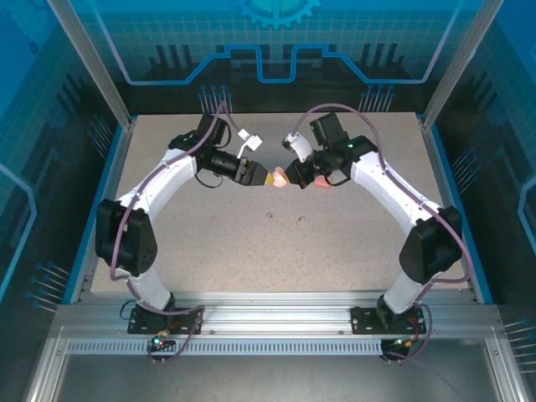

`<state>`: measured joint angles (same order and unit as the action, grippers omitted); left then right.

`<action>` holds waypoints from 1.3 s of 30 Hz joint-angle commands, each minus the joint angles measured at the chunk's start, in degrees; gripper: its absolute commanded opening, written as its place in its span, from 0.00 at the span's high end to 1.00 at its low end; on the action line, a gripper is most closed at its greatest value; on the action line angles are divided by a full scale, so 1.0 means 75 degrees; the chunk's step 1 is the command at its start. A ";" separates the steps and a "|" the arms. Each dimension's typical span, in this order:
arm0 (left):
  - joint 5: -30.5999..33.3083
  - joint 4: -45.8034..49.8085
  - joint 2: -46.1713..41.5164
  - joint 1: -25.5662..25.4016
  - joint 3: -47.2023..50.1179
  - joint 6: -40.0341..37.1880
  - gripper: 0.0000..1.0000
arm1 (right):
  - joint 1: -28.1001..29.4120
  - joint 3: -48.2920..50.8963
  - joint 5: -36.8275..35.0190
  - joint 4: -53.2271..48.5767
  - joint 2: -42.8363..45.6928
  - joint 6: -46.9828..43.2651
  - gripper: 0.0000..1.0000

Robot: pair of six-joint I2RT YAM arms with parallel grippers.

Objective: Insert wireless bluetooth earbuds into charging case

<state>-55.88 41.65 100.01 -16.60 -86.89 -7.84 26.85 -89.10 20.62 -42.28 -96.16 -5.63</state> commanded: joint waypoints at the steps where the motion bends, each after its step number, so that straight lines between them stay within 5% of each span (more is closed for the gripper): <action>1: -0.0634 0.0470 0.0301 0.0069 -0.0392 -0.0370 0.35 | -0.0100 -0.0259 0.0396 -0.0326 0.0130 -0.0164 1.00; 17: -0.1006 0.0399 0.0644 -0.0013 -0.0633 -0.0513 0.39 | -0.0010 -0.0625 0.0555 -0.0346 -0.0201 0.0083 1.00; 39: -0.1005 0.0987 0.1104 -0.0341 -0.1292 -0.0800 0.59 | 0.0088 -0.0601 0.0398 -0.0433 -0.0291 -0.0011 1.00</action>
<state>-61.39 47.40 107.35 -18.57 -94.48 -12.16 26.96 -92.38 22.81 -44.16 -97.80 -5.58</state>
